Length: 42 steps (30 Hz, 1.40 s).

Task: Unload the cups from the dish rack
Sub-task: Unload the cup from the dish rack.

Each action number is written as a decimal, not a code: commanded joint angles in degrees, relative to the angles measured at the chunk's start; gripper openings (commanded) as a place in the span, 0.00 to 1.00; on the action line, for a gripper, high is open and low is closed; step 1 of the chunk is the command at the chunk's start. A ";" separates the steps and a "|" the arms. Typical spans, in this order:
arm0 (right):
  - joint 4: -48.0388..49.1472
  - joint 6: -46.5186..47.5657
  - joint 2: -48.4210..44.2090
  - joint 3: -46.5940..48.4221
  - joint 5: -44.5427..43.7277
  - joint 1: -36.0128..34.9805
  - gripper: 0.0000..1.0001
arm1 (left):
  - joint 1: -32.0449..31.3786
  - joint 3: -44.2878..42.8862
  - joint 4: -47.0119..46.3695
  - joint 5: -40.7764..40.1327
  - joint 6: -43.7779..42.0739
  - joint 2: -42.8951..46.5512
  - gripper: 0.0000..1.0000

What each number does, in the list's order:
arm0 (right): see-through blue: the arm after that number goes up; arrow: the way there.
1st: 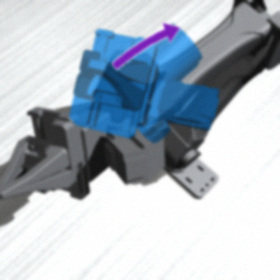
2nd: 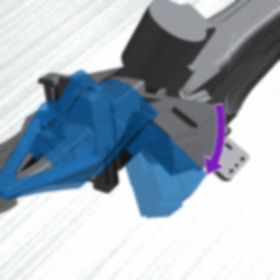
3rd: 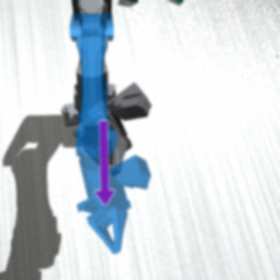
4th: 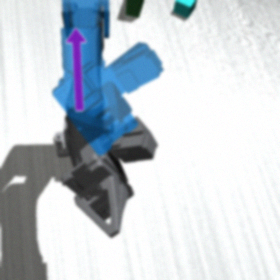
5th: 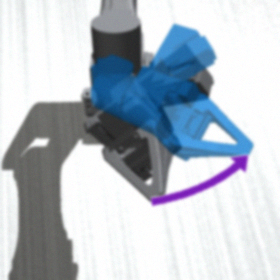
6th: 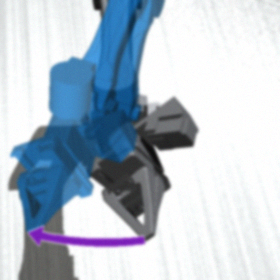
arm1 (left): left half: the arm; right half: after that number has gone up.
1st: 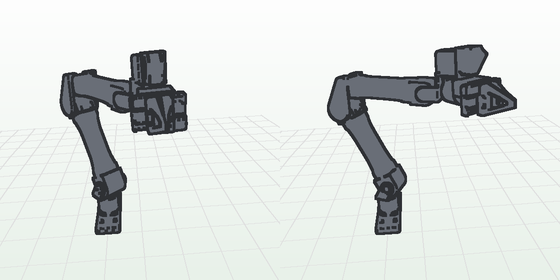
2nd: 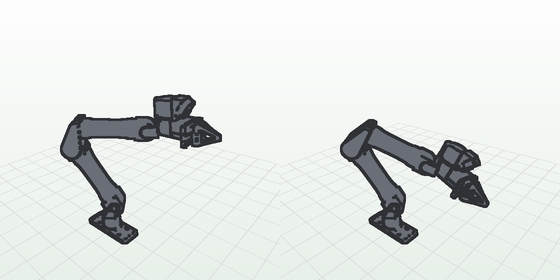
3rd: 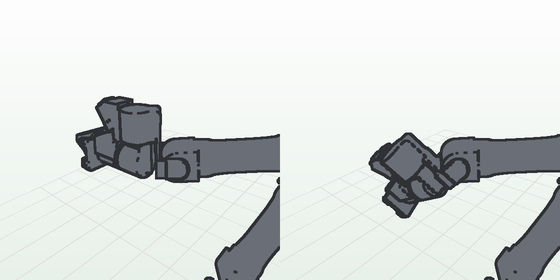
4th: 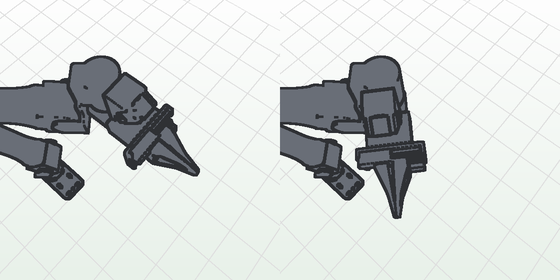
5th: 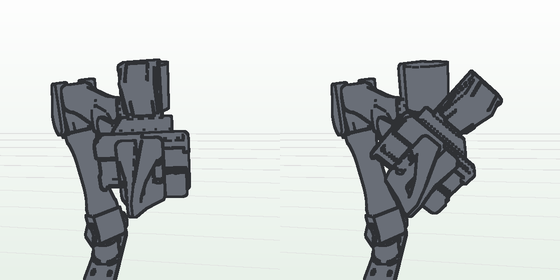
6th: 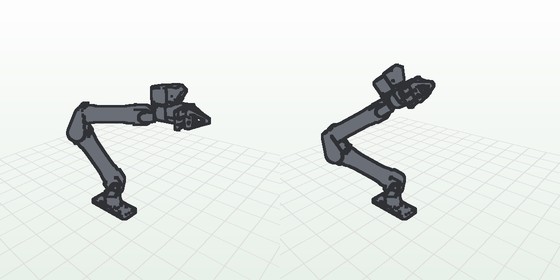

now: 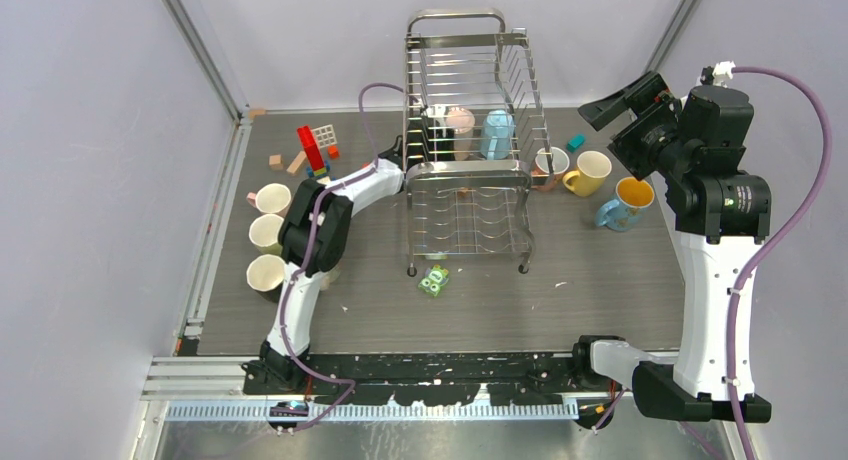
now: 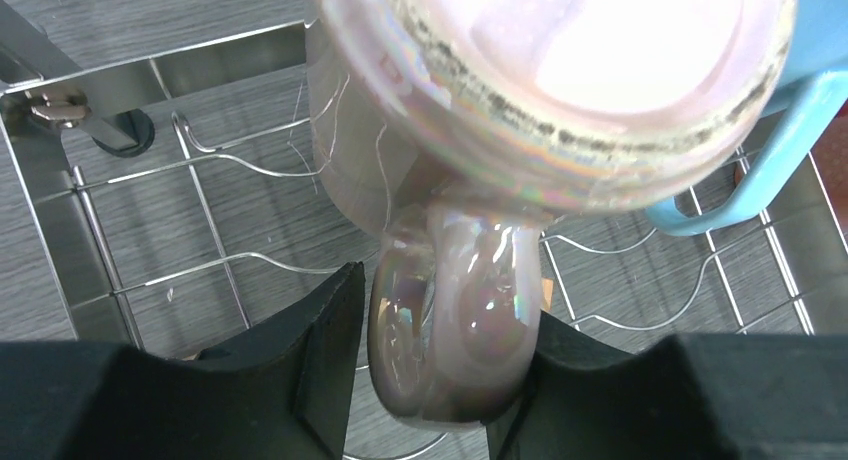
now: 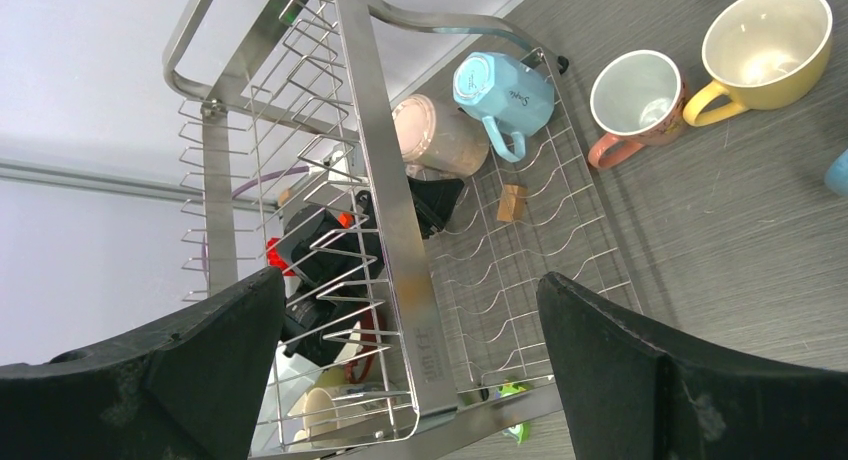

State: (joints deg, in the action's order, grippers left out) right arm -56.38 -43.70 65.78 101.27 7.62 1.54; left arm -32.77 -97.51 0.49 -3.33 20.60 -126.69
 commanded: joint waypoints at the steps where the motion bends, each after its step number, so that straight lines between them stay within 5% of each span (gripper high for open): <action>1: 3.02 0.81 -0.05 -0.01 0.58 -0.31 1.00 | 0.86 -3.88 0.37 0.87 -1.82 -0.98 0.43; 8: 3.42 0.74 -0.04 -0.61 0.64 -0.31 1.00 | 1.22 -4.37 1.30 1.97 -2.89 -1.37 0.23; 13: 3.83 0.64 -0.05 -0.82 0.89 -0.31 1.00 | 1.22 -2.40 0.04 2.07 -4.32 0.66 0.00; 42: 7.31 -0.07 -1.62 -4.90 1.79 -0.31 1.00 | 2.19 24.69 -16.29 4.35 0.67 27.82 0.00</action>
State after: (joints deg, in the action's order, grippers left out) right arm -52.31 -43.75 65.80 96.47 8.62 1.54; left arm -30.98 -72.77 -4.47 1.13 19.81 -106.19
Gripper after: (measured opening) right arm 0.996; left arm 0.244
